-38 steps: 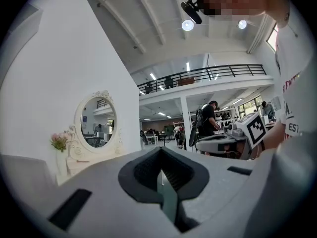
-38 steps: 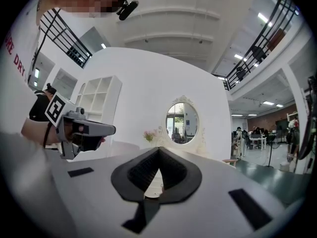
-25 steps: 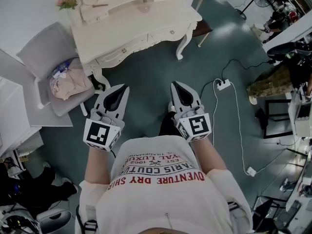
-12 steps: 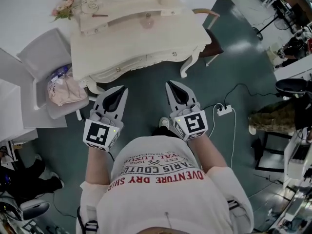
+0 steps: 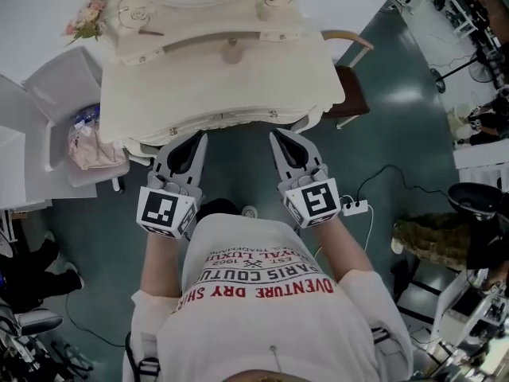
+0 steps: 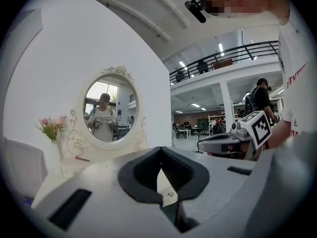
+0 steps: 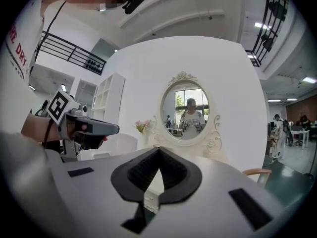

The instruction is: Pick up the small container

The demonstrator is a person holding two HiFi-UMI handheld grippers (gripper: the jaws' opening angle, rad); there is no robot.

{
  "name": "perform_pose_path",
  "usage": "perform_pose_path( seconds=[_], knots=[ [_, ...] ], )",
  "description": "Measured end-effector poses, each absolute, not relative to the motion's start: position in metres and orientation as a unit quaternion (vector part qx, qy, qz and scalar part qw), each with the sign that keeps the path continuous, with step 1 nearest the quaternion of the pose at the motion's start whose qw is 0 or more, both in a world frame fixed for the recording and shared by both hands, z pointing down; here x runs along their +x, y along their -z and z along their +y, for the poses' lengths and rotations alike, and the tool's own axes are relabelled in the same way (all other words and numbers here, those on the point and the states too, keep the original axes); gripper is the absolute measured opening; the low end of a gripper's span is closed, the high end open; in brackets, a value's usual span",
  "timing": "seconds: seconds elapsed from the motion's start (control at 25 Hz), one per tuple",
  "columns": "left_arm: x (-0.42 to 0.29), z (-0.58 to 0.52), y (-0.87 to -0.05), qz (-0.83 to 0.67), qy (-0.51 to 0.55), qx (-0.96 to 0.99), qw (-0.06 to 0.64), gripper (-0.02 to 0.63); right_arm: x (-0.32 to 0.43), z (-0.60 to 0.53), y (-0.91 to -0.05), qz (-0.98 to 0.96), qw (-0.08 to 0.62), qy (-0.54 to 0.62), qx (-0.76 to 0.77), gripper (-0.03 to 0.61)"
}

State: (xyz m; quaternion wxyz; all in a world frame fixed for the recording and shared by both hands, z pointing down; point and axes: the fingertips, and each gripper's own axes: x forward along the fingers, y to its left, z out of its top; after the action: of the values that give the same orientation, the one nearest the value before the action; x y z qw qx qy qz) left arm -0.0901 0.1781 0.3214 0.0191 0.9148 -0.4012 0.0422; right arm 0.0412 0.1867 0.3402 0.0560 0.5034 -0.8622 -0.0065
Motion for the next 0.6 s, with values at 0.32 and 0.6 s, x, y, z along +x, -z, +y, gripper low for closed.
perform_pose_path(
  seconds=[0.32,0.6],
  knots=[
    [-0.061,0.103,-0.351,-0.396,-0.076,0.915,0.035,0.006,0.066,0.110,-0.354,-0.866,0.045,-0.011,0.498,-0.002],
    [-0.040,-0.008,-0.369,-0.398,-0.062,0.914,0.043,0.006,0.078,0.018,-0.365,-0.871,0.058,-0.010,0.487,-0.002]
  ],
)
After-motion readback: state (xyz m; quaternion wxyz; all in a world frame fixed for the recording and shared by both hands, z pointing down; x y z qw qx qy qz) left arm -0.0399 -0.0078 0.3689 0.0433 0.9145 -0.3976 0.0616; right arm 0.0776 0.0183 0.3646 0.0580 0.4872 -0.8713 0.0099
